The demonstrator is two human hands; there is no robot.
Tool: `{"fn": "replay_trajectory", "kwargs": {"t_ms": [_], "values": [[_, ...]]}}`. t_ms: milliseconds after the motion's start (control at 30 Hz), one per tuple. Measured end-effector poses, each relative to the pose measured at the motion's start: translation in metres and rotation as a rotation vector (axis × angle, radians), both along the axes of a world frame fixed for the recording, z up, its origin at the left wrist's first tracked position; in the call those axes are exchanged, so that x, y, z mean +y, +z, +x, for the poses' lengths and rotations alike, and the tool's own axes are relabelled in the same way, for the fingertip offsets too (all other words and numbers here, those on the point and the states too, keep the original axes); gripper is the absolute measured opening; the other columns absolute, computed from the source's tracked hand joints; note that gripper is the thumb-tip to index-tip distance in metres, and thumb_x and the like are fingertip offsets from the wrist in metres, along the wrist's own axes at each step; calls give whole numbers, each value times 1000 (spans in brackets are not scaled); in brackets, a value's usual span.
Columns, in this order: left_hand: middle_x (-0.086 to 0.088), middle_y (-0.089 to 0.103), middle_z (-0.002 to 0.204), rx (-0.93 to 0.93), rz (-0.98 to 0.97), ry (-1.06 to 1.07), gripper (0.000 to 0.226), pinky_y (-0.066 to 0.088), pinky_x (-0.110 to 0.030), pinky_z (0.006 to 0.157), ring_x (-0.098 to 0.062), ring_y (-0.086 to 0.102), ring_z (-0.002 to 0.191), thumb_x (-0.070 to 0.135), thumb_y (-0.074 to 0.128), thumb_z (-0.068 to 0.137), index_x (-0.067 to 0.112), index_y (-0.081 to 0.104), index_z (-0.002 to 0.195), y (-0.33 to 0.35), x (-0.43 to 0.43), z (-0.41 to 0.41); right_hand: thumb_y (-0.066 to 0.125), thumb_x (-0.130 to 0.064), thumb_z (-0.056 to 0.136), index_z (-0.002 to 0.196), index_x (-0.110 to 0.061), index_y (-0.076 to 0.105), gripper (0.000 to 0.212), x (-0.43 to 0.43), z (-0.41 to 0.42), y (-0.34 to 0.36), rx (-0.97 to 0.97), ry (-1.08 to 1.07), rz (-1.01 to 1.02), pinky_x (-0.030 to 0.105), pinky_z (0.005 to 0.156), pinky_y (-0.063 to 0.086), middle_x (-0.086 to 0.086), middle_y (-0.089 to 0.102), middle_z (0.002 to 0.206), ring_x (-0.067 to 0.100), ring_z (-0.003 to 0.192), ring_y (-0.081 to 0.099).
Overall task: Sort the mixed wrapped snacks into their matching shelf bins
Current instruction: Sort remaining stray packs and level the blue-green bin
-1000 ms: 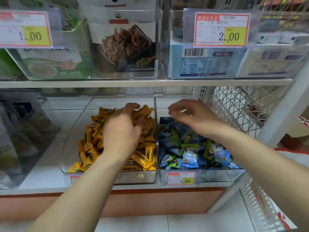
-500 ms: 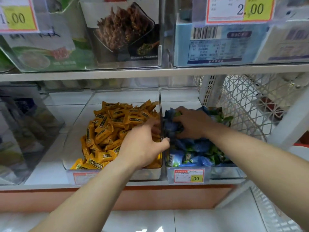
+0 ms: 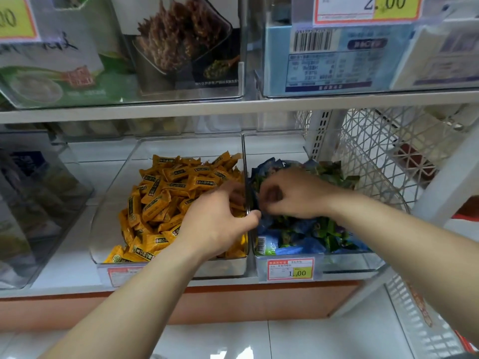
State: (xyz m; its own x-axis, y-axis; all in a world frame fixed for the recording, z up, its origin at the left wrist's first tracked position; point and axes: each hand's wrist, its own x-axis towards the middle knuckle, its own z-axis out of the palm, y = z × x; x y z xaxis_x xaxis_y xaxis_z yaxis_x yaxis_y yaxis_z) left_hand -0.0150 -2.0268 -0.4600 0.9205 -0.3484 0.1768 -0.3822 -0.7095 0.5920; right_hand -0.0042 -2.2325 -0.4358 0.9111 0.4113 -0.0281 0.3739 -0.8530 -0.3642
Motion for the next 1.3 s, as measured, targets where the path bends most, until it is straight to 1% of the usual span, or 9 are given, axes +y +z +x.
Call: {"fn": "replay_trajectory", "kwargs": {"t_ms": [67, 200, 333, 467, 667, 767, 900, 1067, 1300], "values": [[21, 66, 98, 8, -3, -4, 59, 57, -34, 77, -3, 63, 90, 66, 60, 70, 38, 56, 121, 0, 0, -1, 64, -44, 89, 92, -37, 69, 10, 9, -1, -15, 174, 101, -155, 19, 57, 36, -18, 64, 77, 0, 71, 58], [20, 65, 100, 6, 3, -6, 59, 58, -34, 78, -3, 62, 91, 64, 61, 73, 36, 55, 125, 0, 0, -1, 50, -60, 90, 119, -41, 62, 37, 2, 10, -30, 122, 125, -425, 26, 63, 34, -13, 61, 88, 16, 94, 62], [21, 64, 99, 8, 10, -7, 59, 57, -34, 77, -4, 62, 91, 63, 62, 74, 36, 54, 125, 0, 1, -1, 48, -75, 77, 137, -45, 48, 66, -3, 20, -37, 153, 75, -595, 38, 88, 39, -8, 62, 125, 22, 117, 55], [21, 64, 102, -10, 20, 1, 65, 58, -35, 78, -5, 63, 93, 66, 58, 71, 35, 53, 128, -1, 0, -1, 66, -68, 74, 143, -37, 45, 78, 10, 34, -31, 380, 27, -522, 33, 81, 45, -6, 59, 133, 20, 114, 57], [19, 65, 105, 5, 19, -14, 63, 57, -36, 79, -7, 63, 95, 63, 63, 75, 34, 52, 130, 0, 2, -1, 76, -60, 74, 141, -29, 46, 80, 22, 38, -33, 611, 31, -387, 37, 101, 43, -4, 54, 138, 20, 124, 52], [20, 64, 104, 1, 10, -23, 58, 57, -33, 80, -6, 62, 96, 62, 63, 75, 36, 54, 127, -1, 2, -2, 77, -52, 78, 144, -29, 41, 79, 21, 29, -43, 640, 26, -277, 29, 96, 40, -5, 53, 140, 17, 120, 52], [21, 62, 101, -11, 0, -25, 56, 56, -28, 78, -4, 61, 95, 62, 62, 75, 38, 55, 125, -1, 1, -2, 77, -45, 79, 125, -36, 48, 56, 13, 21, -48, 613, 18, -127, 19, 80, 43, -15, 59, 118, 2, 96, 55], [21, 63, 99, 2, 0, -21, 58, 57, -32, 79, -3, 62, 93, 64, 61, 73, 37, 54, 124, 0, 2, -2, 67, -51, 87, 147, -31, 39, 69, 8, 14, -40, 690, -1, -71, 35, 109, 36, -8, 48, 143, 15, 129, 46], [19, 66, 102, 32, -2, -26, 61, 57, -35, 80, -6, 63, 95, 65, 60, 71, 36, 55, 124, 2, 2, -1, 59, -43, 95, 139, -31, 51, 46, 3, 8, -28, 628, 17, -72, 35, 106, 38, -9, 55, 137, 12, 121, 50]]}}
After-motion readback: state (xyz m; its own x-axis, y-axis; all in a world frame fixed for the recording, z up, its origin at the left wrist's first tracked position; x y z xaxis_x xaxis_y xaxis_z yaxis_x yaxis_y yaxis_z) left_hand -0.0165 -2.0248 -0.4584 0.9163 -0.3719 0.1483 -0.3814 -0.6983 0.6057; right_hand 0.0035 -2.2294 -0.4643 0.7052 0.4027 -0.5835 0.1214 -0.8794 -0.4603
